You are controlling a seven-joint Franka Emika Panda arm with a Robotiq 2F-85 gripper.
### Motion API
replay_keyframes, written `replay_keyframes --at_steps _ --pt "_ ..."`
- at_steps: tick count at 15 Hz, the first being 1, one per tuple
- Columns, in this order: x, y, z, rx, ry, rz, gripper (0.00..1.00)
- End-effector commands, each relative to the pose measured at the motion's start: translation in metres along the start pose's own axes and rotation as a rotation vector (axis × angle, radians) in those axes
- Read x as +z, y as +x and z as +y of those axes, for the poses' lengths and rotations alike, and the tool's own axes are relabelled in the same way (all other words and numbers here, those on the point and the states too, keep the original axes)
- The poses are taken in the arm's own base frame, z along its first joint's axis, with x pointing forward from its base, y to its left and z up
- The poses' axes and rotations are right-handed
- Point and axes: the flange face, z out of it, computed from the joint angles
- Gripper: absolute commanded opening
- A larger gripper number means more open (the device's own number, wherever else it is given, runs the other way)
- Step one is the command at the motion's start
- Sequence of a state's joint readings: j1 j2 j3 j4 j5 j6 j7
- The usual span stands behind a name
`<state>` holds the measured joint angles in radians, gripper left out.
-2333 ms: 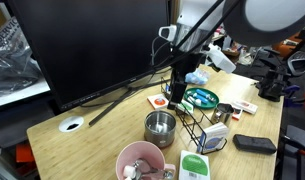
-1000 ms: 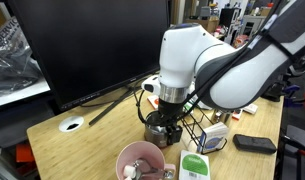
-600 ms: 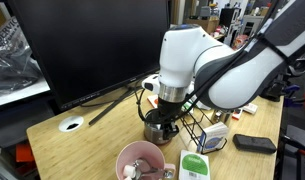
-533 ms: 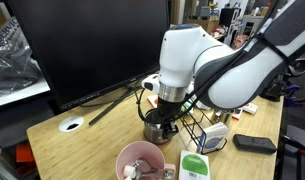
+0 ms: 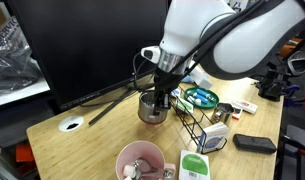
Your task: Move the silver bowl to the right side of the desk
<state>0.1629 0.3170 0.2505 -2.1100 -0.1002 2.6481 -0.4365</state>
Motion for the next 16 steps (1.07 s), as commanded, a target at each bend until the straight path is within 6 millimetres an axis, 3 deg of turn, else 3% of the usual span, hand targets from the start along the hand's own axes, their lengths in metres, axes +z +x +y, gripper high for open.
replay_keyframes --at_steps 1,4,8,12,16 --pt "-0.051 -0.009 0.009 0.065 -0.068 0.095 0.02" --pt "-0.100 -0.022 0.026 0.143 -0.191 0.174 0.02" --pt "-0.141 -0.067 0.062 0.319 -0.362 0.178 0.02" --pt "-0.147 -0.131 0.089 0.533 -0.483 0.092 0.02" --pt "-0.125 -0.179 0.081 0.702 -0.504 0.010 0.02"
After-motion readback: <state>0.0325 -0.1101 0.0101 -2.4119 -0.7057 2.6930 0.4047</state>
